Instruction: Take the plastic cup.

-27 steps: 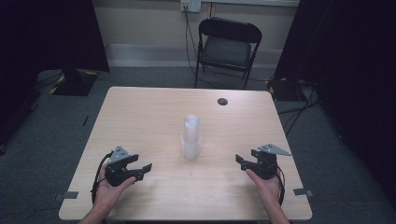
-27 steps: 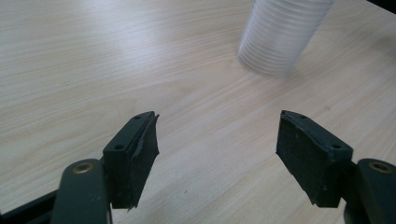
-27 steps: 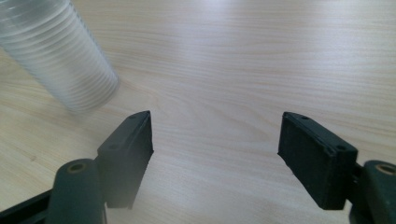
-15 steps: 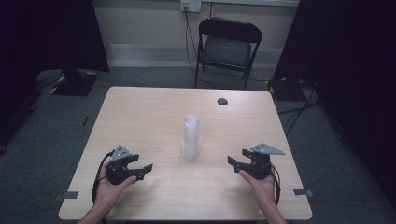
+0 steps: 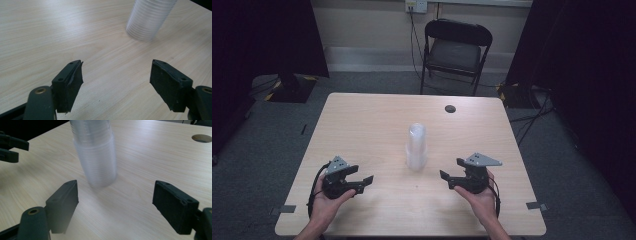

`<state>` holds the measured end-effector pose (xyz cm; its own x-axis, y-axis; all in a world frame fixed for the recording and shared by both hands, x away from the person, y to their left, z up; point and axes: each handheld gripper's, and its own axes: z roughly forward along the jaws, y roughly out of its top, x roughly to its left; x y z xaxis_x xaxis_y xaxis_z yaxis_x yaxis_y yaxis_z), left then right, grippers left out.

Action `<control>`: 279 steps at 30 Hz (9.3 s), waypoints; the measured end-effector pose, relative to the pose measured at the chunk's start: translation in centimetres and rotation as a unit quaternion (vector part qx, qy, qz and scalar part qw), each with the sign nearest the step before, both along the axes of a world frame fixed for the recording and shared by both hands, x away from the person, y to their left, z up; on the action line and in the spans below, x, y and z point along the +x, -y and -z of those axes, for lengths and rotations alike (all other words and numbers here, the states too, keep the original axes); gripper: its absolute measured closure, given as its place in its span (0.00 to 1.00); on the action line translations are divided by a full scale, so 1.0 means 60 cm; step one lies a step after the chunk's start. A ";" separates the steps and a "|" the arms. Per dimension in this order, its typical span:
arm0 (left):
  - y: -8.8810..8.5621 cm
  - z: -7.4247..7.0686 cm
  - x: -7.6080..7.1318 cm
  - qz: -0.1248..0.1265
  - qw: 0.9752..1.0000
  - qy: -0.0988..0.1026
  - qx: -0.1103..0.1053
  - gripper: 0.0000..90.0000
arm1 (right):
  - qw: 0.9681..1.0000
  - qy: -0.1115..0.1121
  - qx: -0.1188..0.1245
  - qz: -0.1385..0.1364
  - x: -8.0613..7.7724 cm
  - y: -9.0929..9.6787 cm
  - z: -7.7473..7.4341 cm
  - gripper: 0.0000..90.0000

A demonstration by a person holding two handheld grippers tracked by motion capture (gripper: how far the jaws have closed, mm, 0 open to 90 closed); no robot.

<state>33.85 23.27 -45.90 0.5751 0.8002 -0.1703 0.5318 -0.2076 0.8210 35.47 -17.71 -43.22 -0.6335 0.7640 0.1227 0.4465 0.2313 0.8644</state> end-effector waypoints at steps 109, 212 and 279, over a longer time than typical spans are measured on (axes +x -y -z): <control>0.012 0.009 0.004 0.013 1.000 -0.017 0.020 0.27 | 0.997 0.043 0.036 -0.048 0.142 -0.167 -0.057 0.35; 0.132 -0.078 0.028 0.087 0.990 0.094 -0.055 0.44 | 0.987 -0.013 0.157 -0.038 0.022 -0.007 -0.086 0.39; 0.226 -0.022 -0.033 0.159 0.954 0.249 -0.048 0.74 | 0.925 -0.221 0.292 -0.102 -0.016 -0.072 -0.006 0.41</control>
<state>31.88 9.72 -44.56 0.8147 0.5665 0.1237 -0.0058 -0.2054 0.9787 34.50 -13.38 -42.86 -0.5466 0.3559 0.7580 0.7842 -0.1001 0.6124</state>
